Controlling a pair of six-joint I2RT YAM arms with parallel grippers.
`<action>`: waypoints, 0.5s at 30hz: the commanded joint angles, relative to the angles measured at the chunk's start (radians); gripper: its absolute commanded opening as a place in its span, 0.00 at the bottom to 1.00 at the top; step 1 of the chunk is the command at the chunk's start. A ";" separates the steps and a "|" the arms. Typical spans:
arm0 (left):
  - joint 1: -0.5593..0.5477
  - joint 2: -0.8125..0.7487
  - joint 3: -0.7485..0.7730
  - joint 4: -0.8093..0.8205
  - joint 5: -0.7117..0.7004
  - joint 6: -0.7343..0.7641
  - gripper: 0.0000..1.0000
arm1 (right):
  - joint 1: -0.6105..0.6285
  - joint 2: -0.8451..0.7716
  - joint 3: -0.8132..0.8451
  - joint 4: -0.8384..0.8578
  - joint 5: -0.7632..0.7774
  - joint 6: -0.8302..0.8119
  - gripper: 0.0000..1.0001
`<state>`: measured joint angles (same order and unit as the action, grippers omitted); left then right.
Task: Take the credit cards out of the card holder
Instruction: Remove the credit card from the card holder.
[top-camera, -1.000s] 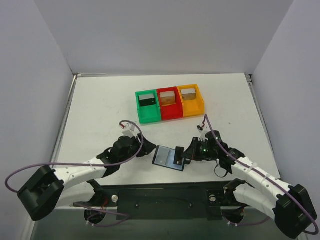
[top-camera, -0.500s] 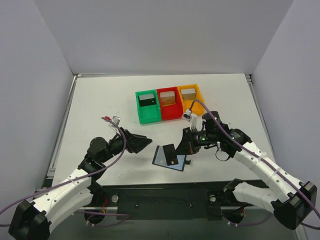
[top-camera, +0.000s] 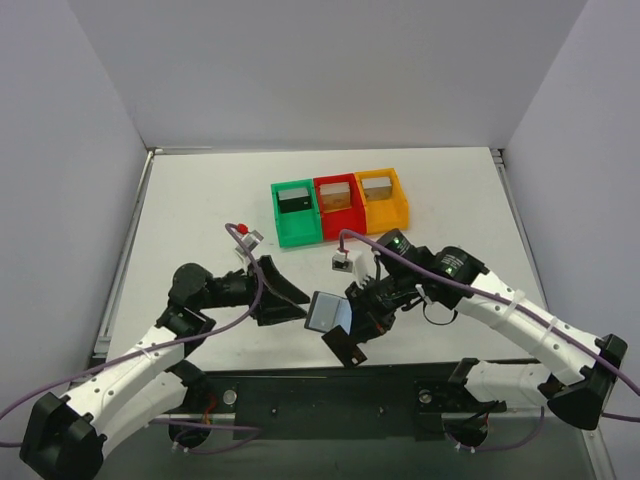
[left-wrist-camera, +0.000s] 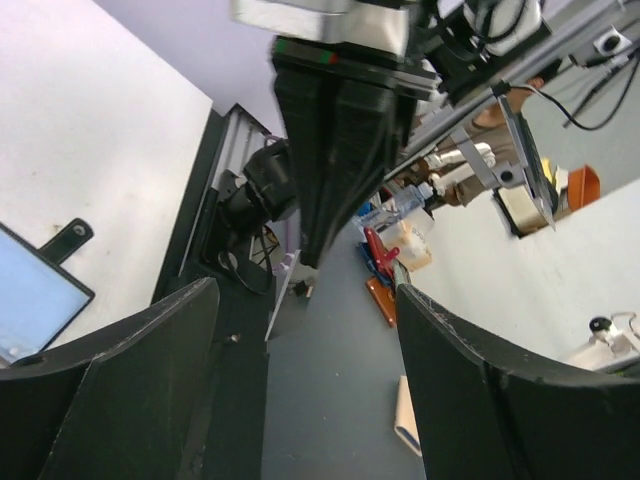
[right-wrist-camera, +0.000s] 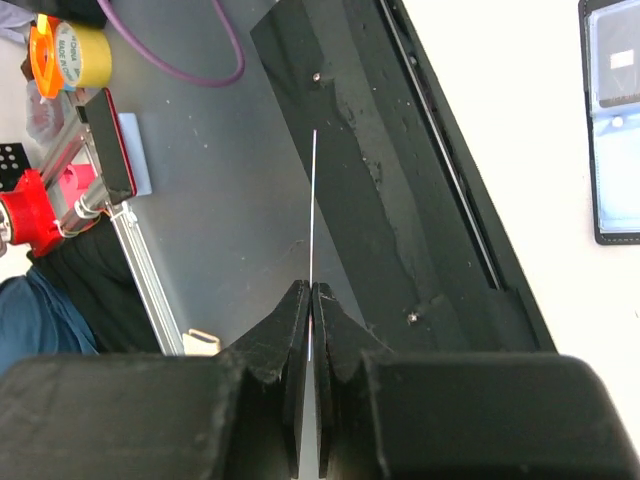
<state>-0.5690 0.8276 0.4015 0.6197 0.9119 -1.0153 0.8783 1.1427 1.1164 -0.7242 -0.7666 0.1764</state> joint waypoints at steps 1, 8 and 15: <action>-0.029 -0.038 0.072 -0.061 0.100 0.050 0.81 | 0.007 0.023 0.059 -0.076 0.004 -0.046 0.00; -0.163 0.001 0.111 -0.236 0.026 0.234 0.77 | 0.042 0.072 0.111 -0.077 -0.031 -0.043 0.00; -0.216 0.057 0.123 -0.213 -0.034 0.265 0.72 | 0.090 0.123 0.166 -0.073 -0.014 -0.031 0.00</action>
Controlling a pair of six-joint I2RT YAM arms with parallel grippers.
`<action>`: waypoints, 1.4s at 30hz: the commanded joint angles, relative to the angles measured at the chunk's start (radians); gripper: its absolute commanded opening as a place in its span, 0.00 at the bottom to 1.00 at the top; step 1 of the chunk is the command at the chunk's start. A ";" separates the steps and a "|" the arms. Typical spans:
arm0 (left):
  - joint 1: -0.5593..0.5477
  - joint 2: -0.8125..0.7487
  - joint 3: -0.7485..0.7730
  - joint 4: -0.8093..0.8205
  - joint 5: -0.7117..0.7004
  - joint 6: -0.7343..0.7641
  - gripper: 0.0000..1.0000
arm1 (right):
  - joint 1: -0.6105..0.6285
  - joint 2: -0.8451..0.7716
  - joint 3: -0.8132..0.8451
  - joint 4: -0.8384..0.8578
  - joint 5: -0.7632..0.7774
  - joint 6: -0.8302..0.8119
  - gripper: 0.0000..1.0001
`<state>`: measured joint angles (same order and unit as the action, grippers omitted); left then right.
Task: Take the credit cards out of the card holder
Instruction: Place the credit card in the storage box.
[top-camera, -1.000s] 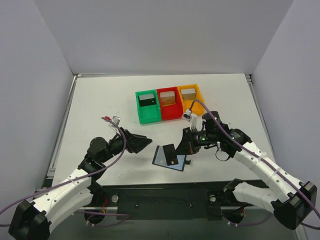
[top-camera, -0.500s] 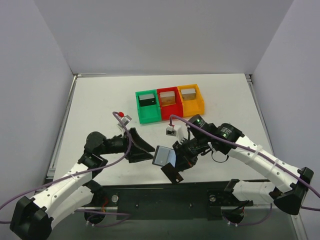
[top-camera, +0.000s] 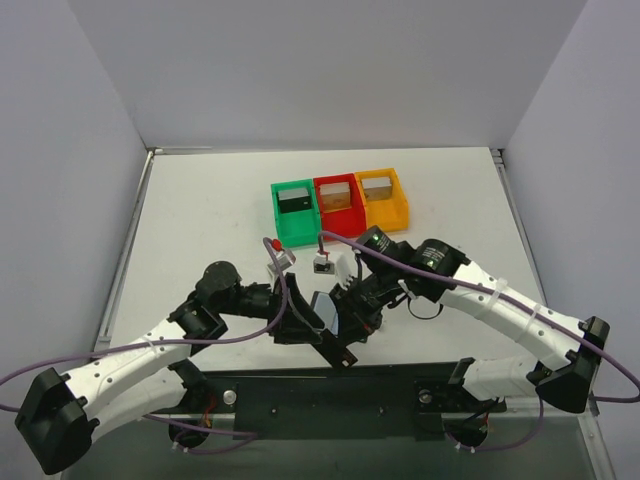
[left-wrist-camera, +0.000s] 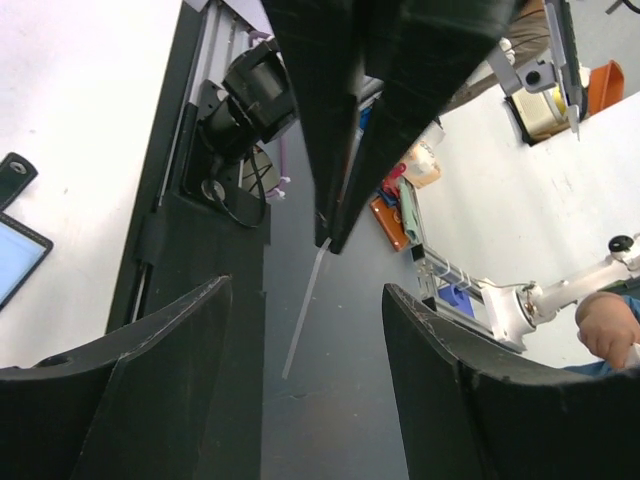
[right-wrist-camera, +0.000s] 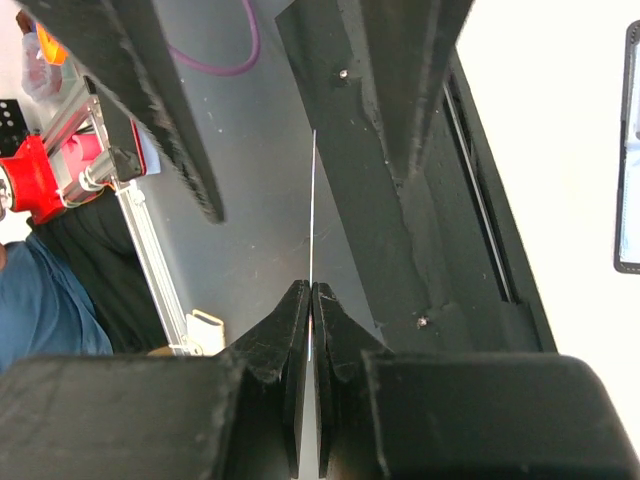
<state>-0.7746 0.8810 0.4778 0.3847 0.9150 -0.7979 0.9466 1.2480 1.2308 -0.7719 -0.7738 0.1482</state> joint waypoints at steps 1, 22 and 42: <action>-0.012 0.004 0.047 0.022 -0.039 0.049 0.71 | 0.024 0.019 0.056 -0.024 -0.005 -0.002 0.00; -0.061 -0.002 0.024 0.056 -0.007 0.043 0.09 | 0.026 0.027 0.079 -0.013 0.033 -0.003 0.00; -0.065 -0.166 -0.080 0.140 -0.275 -0.003 0.00 | -0.101 -0.122 -0.106 0.377 0.005 0.270 0.36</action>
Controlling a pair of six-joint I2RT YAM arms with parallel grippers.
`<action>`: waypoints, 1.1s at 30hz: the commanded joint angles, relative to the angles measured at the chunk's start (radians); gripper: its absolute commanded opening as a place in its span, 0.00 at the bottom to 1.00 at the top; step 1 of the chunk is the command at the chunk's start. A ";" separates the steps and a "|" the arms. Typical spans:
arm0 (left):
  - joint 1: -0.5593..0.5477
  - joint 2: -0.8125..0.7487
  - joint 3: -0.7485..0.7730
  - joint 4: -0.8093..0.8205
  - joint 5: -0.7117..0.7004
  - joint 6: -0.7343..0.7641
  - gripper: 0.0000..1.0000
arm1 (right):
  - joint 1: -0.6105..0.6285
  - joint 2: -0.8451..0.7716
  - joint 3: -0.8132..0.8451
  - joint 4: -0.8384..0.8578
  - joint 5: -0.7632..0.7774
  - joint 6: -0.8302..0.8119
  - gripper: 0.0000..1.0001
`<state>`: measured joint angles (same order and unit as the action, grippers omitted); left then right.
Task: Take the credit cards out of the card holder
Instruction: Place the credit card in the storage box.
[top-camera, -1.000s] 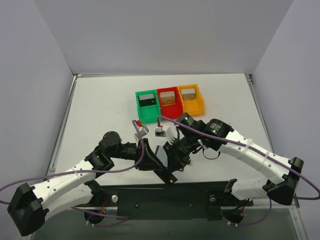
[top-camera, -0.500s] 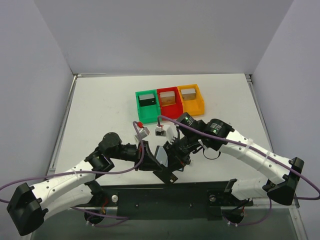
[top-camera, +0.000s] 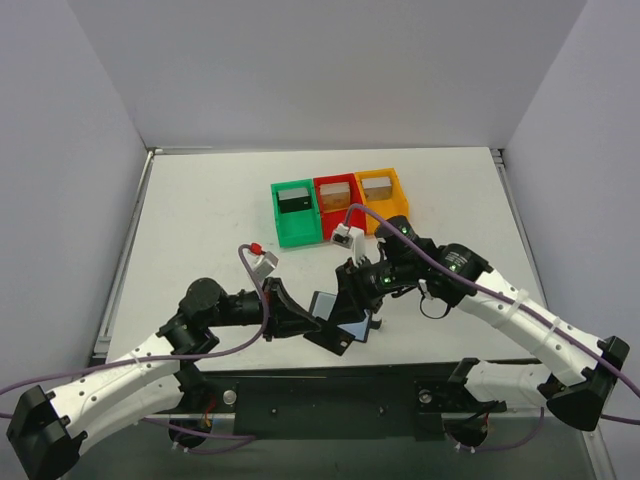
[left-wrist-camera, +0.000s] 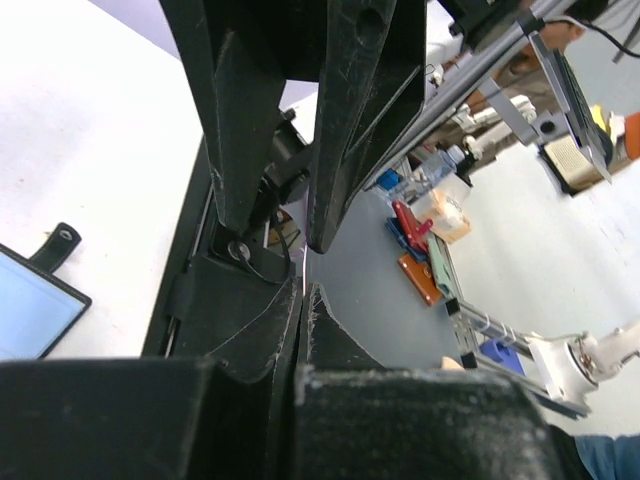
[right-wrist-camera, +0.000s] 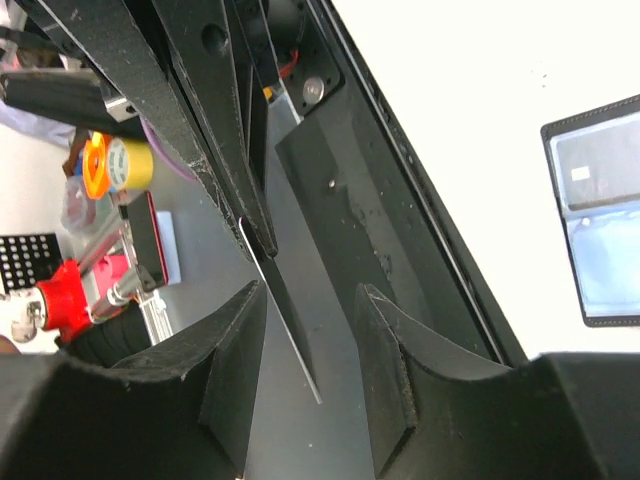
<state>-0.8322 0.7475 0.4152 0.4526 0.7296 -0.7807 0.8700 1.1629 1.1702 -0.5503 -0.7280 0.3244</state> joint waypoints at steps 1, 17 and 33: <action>-0.007 -0.048 -0.039 0.102 -0.132 -0.040 0.00 | -0.029 -0.045 -0.052 0.189 -0.045 0.114 0.36; -0.005 -0.066 -0.150 0.382 -0.191 -0.199 0.00 | -0.055 -0.035 -0.113 0.323 -0.152 0.182 0.38; -0.005 -0.054 -0.157 0.432 -0.182 -0.226 0.00 | -0.077 -0.065 -0.129 0.300 -0.202 0.162 0.28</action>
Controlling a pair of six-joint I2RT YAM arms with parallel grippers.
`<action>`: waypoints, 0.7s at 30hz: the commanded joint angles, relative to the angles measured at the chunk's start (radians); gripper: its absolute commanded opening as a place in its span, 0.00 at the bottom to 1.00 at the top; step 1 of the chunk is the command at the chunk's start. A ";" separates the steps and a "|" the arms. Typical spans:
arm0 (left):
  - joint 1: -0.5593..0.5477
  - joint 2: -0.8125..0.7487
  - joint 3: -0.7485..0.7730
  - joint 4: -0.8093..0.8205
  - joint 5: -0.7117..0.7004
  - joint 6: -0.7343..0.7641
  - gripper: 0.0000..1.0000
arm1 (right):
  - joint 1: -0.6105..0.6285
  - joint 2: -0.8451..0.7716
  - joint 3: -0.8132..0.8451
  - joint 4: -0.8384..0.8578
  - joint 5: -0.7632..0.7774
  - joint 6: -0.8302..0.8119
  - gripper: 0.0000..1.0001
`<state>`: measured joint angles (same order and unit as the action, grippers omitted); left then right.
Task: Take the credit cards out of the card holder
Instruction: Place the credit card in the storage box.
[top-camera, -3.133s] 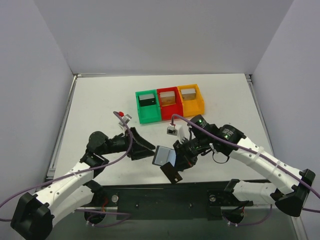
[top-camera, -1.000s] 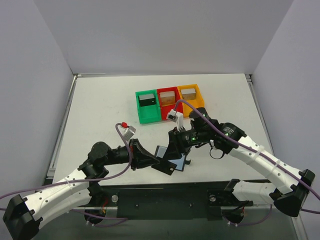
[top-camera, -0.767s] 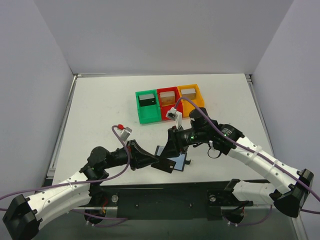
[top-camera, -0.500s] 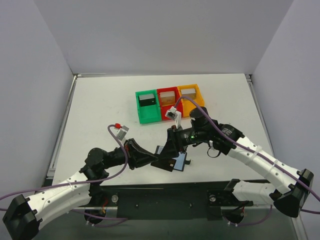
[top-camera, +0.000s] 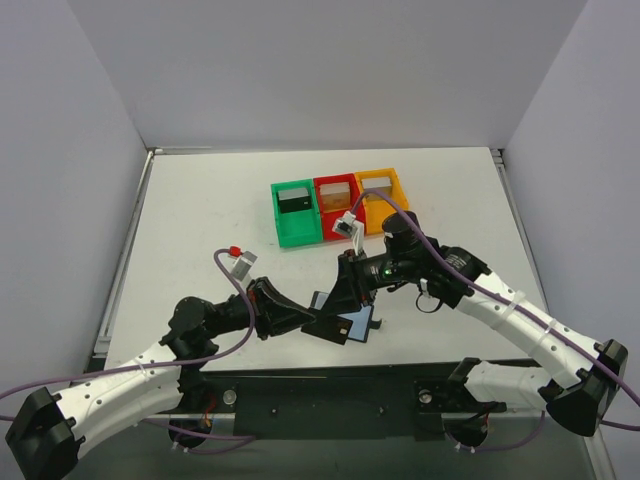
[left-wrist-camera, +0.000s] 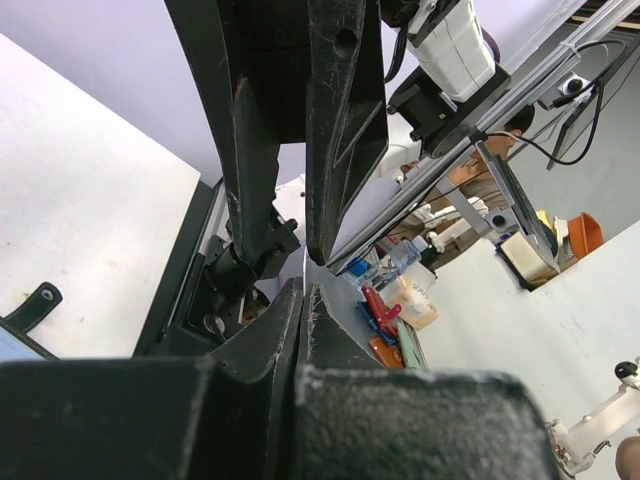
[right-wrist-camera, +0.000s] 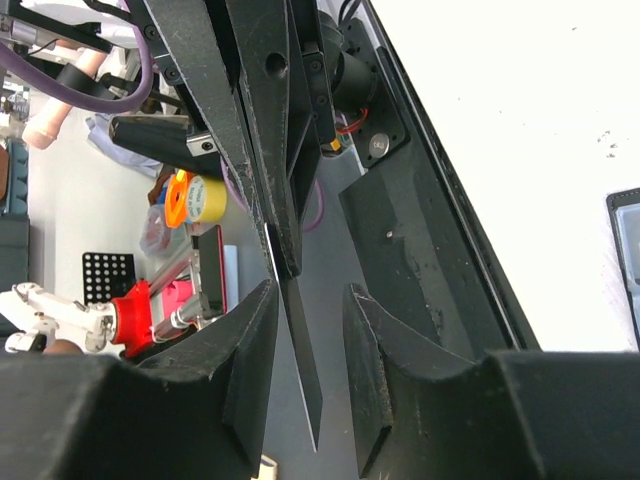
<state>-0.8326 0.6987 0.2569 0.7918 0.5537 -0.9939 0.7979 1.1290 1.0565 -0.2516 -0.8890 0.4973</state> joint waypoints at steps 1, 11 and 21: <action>-0.005 -0.005 0.001 0.095 -0.009 -0.012 0.00 | -0.005 -0.031 -0.018 0.002 -0.042 -0.013 0.28; 0.003 -0.010 -0.001 0.095 -0.011 -0.014 0.00 | -0.012 -0.044 -0.030 -0.003 -0.056 -0.020 0.26; 0.009 -0.028 -0.015 0.092 -0.018 -0.018 0.00 | -0.023 -0.057 -0.035 -0.015 -0.076 -0.023 0.25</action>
<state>-0.8291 0.6884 0.2470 0.8162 0.5457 -1.0061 0.7841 1.1015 1.0317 -0.2581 -0.9283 0.4934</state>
